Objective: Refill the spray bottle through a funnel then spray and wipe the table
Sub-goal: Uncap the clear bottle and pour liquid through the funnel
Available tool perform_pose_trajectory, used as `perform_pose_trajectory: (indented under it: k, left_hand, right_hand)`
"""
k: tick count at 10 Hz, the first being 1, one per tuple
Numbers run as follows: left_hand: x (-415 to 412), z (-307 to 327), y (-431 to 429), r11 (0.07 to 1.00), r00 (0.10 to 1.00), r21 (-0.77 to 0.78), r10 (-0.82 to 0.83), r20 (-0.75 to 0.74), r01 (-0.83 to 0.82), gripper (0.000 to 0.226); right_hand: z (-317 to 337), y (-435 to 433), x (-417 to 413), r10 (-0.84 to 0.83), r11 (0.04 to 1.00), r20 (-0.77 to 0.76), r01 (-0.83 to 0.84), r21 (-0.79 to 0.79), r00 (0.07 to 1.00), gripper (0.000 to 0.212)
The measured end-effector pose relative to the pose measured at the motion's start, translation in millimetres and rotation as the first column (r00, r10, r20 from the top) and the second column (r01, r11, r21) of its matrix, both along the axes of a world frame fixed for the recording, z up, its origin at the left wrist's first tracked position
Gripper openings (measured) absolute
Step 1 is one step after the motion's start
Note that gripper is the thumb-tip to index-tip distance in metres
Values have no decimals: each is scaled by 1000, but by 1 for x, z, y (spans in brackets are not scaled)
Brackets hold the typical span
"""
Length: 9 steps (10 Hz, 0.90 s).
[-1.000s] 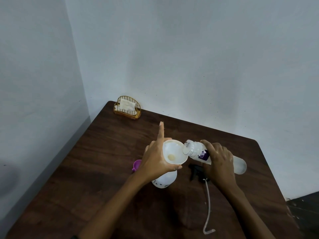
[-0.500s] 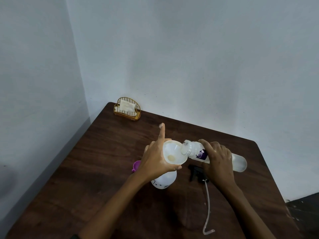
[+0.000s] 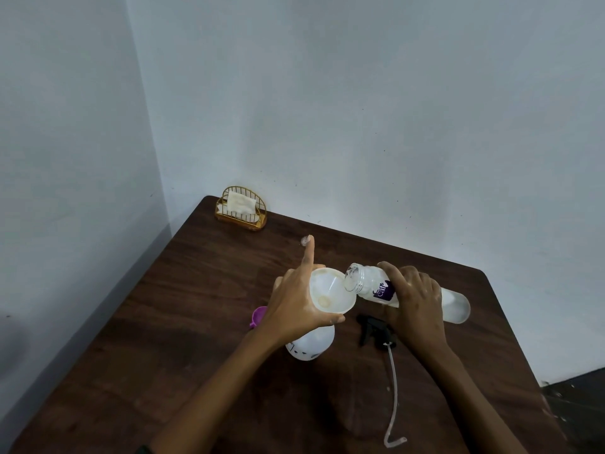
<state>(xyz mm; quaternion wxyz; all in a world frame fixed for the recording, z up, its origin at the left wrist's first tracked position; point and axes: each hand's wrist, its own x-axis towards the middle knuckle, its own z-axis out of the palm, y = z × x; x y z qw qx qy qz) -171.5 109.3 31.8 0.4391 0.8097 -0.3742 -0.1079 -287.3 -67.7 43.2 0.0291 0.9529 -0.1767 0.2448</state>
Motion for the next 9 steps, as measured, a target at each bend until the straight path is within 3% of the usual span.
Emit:
perform_pose_trajectory:
  k: [9]
  left_hand:
    - [1, -2, -1, 1000, 999, 27, -3, 42, 1, 132]
  right_hand:
    - [5, 0, 1, 22, 1000, 2, -22, 3, 1000, 82]
